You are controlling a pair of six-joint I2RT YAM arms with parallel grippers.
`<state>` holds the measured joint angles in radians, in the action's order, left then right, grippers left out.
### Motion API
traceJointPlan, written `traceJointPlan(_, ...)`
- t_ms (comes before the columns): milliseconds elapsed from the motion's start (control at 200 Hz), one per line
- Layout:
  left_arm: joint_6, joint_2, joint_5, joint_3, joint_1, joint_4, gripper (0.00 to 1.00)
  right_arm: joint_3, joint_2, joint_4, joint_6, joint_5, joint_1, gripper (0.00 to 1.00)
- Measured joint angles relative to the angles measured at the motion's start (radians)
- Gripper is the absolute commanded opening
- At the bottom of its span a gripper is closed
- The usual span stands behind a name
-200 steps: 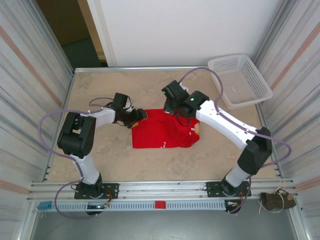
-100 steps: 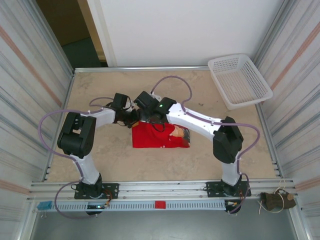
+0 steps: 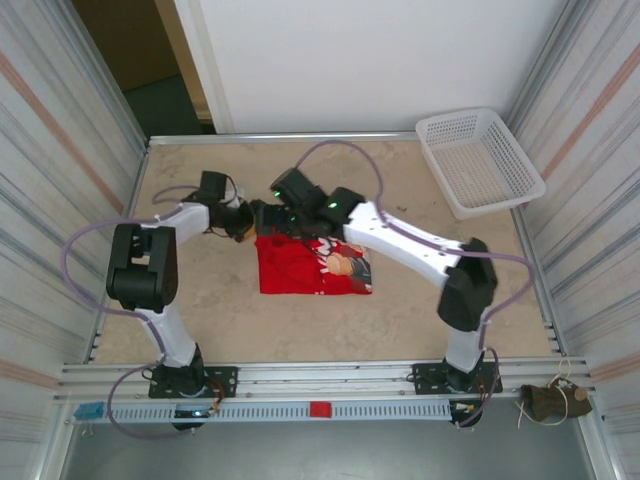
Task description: Fold the inside-out t-shirt
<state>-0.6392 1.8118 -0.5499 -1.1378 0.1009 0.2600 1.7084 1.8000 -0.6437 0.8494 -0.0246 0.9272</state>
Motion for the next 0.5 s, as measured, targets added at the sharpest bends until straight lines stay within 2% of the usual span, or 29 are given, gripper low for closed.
traceJointPlan(140,0.014,-0.058,0.002,-0.063,-0.073,0.035,0.7,-0.182,-0.23,0.041,-0.029,0.008,-0.183,0.84)
traceJointPlan(245,0.009,-0.137,0.003,-0.055,-0.052,0.049,0.7,-0.301,-0.288,0.068,-0.06,0.041,-0.358,0.85)
traceJointPlan(346,-0.032,-0.226,0.01,-0.008,0.049,0.023,0.71,-0.36,-0.219,0.079,-0.106,0.109,-0.463,0.85)
traceJointPlan(501,-0.119,-0.291,0.058,0.026,0.326,-0.027,0.71,-0.364,-0.045,0.09,-0.174,0.222,-0.506,0.84)
